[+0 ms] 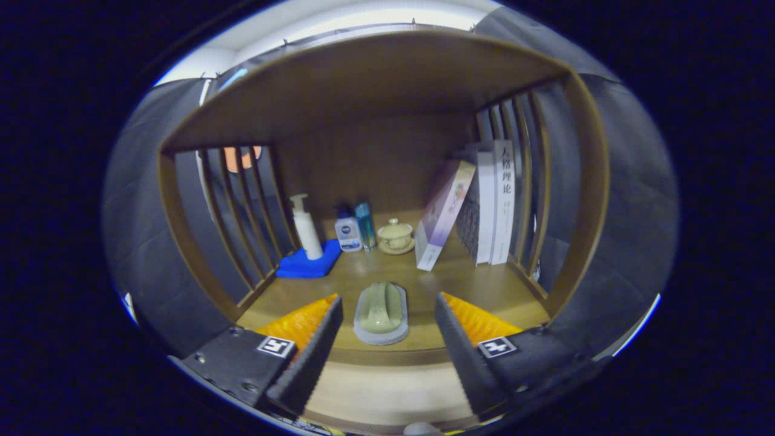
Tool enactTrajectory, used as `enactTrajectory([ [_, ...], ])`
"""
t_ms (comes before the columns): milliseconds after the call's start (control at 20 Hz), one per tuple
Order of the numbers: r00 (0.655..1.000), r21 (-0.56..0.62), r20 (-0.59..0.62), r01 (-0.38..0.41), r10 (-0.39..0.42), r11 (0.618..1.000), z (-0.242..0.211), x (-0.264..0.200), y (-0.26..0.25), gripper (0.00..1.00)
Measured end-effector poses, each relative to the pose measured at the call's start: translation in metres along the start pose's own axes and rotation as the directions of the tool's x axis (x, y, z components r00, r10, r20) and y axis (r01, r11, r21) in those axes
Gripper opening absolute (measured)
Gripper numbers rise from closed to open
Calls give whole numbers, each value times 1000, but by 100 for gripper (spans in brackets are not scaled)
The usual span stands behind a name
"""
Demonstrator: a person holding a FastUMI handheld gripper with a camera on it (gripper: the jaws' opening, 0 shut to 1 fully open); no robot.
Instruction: Pull open the drawer, take out the items inside it, and place them on the countertop above the cabinet.
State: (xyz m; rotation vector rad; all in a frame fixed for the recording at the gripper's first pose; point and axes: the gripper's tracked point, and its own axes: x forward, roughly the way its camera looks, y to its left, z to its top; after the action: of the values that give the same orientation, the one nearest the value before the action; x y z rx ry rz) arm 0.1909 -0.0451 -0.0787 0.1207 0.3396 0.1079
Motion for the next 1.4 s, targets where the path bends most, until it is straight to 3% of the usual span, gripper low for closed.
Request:
enactTrajectory([
  [350, 976, -28, 216, 6, 0, 1000, -1, -103, 15, 100],
  [700, 948, -157, 317, 86, -32, 984, -86, -164, 21, 100],
  [1000, 959, -136, 276, 102, -61, 986, -171, -162, 17, 100],
  [1400, 987, -118, 126, 117, -102, 986, -259, -120, 12, 100],
])
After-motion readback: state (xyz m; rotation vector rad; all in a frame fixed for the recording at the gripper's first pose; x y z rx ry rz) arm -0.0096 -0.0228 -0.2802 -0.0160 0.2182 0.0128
